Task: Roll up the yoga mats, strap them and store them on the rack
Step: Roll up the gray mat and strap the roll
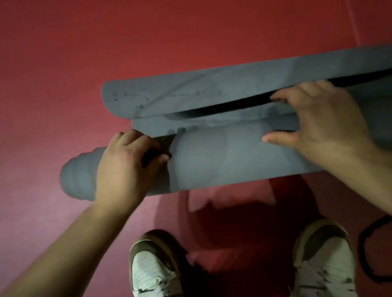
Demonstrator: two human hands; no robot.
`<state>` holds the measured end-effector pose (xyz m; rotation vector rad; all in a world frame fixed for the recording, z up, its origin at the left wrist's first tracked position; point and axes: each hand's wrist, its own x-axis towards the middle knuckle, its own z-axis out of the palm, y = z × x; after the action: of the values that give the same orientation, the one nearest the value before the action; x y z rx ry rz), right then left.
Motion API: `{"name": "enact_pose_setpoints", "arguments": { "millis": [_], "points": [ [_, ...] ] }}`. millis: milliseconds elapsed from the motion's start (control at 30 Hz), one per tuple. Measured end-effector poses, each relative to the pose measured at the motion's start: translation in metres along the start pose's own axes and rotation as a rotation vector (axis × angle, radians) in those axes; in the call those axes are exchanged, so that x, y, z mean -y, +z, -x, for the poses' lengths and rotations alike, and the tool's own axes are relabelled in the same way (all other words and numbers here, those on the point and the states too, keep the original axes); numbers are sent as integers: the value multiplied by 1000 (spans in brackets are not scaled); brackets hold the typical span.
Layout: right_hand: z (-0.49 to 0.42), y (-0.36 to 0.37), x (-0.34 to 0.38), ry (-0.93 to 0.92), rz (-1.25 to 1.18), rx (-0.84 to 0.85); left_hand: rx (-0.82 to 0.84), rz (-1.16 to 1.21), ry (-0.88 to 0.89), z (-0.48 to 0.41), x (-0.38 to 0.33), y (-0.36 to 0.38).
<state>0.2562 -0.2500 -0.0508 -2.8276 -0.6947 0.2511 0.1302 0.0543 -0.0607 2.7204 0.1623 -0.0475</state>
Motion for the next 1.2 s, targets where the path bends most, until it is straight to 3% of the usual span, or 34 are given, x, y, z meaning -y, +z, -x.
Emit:
{"name": "enact_pose_setpoints", "arguments": {
  "millis": [133,267,333,467,633,833,1067,1200],
  "points": [
    [-7,4,2,57,-1,16,-132,-126,20,16,-19,15],
    [-7,5,6,63,6,-1,47,-357,-8,41,-20,27],
    [0,3,7,60,14,-16,58,-394,5,41,-17,31],
    [28,8,-6,-53,60,-19,-51,-299,67,30,-11,36],
    [44,28,-14,-101,171,-3,16,-445,101,25,-6,46],
    [19,26,-16,-185,196,-104,6,-409,145,-3,0,28],
    [26,9,-20,-256,131,173,234,-275,213,12,18,14],
    [32,12,-21,-219,88,102,186,-212,154,16,14,8]
  ]
}}
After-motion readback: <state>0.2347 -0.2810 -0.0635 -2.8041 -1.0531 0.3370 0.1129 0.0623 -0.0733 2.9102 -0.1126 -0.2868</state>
